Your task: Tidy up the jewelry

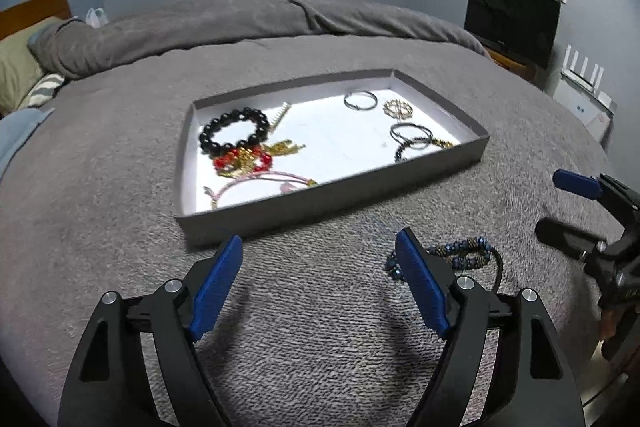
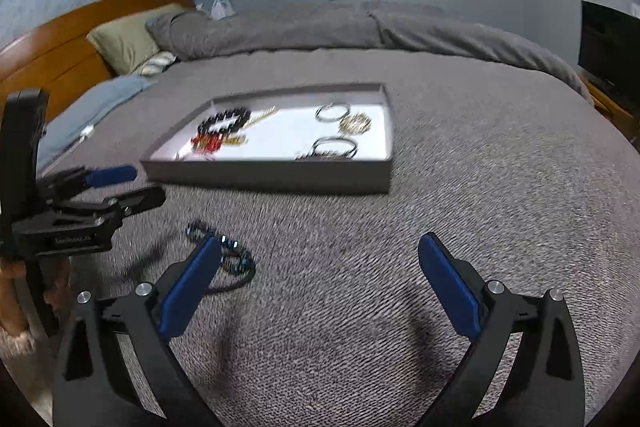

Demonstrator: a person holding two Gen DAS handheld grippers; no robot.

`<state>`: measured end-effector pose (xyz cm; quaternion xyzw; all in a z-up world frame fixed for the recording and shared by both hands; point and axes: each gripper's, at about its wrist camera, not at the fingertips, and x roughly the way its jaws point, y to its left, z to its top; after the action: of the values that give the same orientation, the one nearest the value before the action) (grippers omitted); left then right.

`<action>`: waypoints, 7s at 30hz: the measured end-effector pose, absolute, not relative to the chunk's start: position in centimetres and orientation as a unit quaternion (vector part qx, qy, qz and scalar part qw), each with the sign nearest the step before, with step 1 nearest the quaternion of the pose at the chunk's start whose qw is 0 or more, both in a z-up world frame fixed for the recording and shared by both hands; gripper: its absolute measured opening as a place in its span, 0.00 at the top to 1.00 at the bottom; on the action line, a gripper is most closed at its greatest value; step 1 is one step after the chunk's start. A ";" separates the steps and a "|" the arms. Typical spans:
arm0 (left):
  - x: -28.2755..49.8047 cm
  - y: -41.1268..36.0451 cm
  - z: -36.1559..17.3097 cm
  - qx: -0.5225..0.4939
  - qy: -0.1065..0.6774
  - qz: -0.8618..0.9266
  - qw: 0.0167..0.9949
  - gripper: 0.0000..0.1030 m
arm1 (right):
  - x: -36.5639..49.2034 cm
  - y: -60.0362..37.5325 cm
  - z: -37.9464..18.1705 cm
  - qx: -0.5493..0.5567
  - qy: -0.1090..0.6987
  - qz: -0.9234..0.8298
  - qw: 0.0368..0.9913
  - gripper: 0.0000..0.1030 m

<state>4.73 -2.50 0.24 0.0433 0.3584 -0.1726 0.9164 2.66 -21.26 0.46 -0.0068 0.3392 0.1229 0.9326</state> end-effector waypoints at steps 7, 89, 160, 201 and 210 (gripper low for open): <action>5.2 -3.7 -0.8 0.038 0.376 -0.201 0.904 0.23 | 2.3 -20.4 -0.1 -0.037 0.347 0.144 0.926 0.05; 11.5 -3.2 7.6 0.001 0.295 -0.225 0.929 0.92 | 15.4 -18.7 7.6 0.033 0.232 0.136 0.963 0.96; 12.0 -1.0 3.5 0.065 0.320 -0.059 0.944 0.09 | 13.4 -24.5 6.6 0.086 0.247 -0.013 0.965 0.05; 5.0 -0.6 0.6 0.036 0.295 -0.072 0.952 0.05 | 6.5 -20.1 0.7 -0.011 0.301 0.017 0.954 0.05; 4.9 -0.4 0.7 0.033 0.291 -0.072 0.953 0.05 | 6.4 -20.2 0.7 -0.011 0.301 0.017 0.953 0.05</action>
<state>4.93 -0.37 0.66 0.0329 0.2913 -0.0717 0.9534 6.42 -20.17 0.67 -0.0111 0.3011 0.0174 0.9534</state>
